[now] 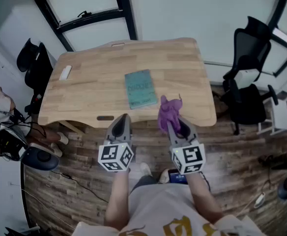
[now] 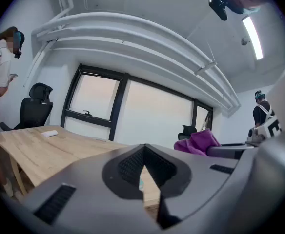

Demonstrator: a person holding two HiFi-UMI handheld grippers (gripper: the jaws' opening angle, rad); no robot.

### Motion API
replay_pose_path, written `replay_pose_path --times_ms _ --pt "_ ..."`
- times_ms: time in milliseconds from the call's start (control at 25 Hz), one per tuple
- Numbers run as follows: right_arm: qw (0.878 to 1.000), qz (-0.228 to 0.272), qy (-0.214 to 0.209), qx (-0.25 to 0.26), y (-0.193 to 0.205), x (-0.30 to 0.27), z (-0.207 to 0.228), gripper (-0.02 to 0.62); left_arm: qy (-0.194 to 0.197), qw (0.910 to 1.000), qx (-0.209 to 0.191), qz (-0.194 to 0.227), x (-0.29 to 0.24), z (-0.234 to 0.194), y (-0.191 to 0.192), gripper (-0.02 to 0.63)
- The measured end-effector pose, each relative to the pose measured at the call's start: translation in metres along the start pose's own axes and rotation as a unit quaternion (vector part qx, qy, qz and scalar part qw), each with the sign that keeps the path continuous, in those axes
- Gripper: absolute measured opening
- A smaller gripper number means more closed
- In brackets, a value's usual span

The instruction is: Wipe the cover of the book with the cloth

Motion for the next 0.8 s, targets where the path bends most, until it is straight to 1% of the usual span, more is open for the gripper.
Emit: replay_pose_path --times_ms 280,520,680,800 --pt "1.000 0.004 -0.006 0.001 0.001 0.001 0.001 0.072 -0.001 1.0000 0.001 0.000 0.002 0.002 -0.003 0.002" --pt "1.000 0.016 -0.008 -0.013 -0.006 0.004 0.004 0.072 -0.003 1.0000 -0.005 -0.003 0.004 0.007 -0.005 0.002" --pt "1.000 0.005 -0.011 -0.013 0.001 0.003 0.003 0.073 -0.008 0.9999 -0.006 -0.008 0.005 0.005 -0.002 0.002" --pt "1.000 0.007 -0.011 -0.008 0.005 -0.002 0.005 0.072 -0.011 0.9998 -0.007 -0.013 0.000 0.000 -0.001 0.002"
Point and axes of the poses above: the fingertips, and each gripper's own axes: x backward along the fingers, z to its right, y out of its underside, the point moved 6 cm from there along x, backward along the fingers, and after that the axes turned 12 degrees about y, right-handed, at the moved point
